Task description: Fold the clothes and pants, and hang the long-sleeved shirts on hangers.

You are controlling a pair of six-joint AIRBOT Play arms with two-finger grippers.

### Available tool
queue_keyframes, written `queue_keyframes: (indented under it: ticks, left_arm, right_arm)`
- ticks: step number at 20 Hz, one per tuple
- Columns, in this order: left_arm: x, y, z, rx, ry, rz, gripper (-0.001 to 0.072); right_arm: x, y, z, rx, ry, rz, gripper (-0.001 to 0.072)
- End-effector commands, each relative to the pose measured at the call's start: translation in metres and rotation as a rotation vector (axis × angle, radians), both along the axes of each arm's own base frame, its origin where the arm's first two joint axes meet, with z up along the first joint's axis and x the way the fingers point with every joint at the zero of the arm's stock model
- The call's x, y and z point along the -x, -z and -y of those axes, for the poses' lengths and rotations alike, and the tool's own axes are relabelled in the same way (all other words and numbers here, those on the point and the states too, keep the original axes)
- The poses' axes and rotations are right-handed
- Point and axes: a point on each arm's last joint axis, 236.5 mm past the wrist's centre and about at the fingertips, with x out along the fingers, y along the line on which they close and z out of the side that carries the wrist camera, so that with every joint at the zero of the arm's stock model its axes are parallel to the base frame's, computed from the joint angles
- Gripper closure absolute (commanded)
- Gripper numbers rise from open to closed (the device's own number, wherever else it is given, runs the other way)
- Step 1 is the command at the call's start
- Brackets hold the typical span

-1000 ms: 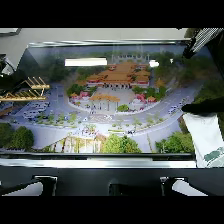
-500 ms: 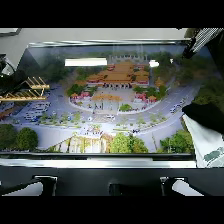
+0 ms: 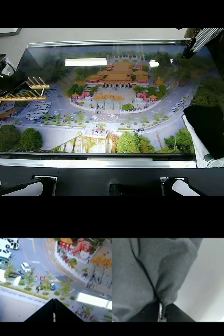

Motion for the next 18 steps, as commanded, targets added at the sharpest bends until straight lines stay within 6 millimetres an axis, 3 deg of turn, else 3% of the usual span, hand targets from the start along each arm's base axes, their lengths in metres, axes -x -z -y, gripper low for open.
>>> queue_keyframes:
  ticks: [1, 5, 10, 11, 12, 13, 15, 16, 18]
  left_arm:
    - [0.001, 0.0, 0.0, 0.0, 0.001, -0.003, 0.0689]
    - [0.001, 0.0, 0.0, 0.0, 0.001, -0.003, 0.0689]
    - [0.001, 0.0, 0.0, 0.0, 0.001, -0.003, 0.0689]
    - [0.001, 0.001, 0.0, 0.0, 0.002, -0.003, 0.0689]
    - [0.0, 0.0, 0.0, -0.001, 0.004, -0.002, 0.0689]
    - [0.0, 0.0, 0.0, -0.002, 0.005, -0.001, 0.0689]
    - [-0.002, -0.001, 0.0, -0.008, 0.011, 0.012, 0.0686]
    - [-0.006, -0.002, -0.001, -0.01, 0.007, 0.027, 0.0684]
    - [-0.013, -0.005, -0.003, -0.014, -0.001, 0.058, 0.0645]
  right_arm:
    - [0.018, 0.016, 0.004, 0.017, -0.029, -0.076, 0.068]
    - [0.038, 0.029, 0.004, 0.022, -0.058, -0.154, 0.068]
    - [0.045, 0.041, 0.004, 0.022, -0.079, -0.177, 0.0674]
    - [0.044, 0.041, 0.006, 0.032, -0.084, -0.177, 0.0579]
    - [0.045, 0.04, 0.007, 0.037, -0.086, -0.178, 0.0404]
    - [0.042, 0.04, 0.009, 0.043, -0.093, -0.167, 0.0313]
    - [0.019, 0.029, 0.015, 0.084, -0.104, -0.051, 0.0311]
    - [-0.005, 0.017, 0.019, 0.115, -0.106, 0.069, 0.0312]
    - [-0.089, -0.025, 0.019, 0.159, -0.196, 0.447, 0.0362]
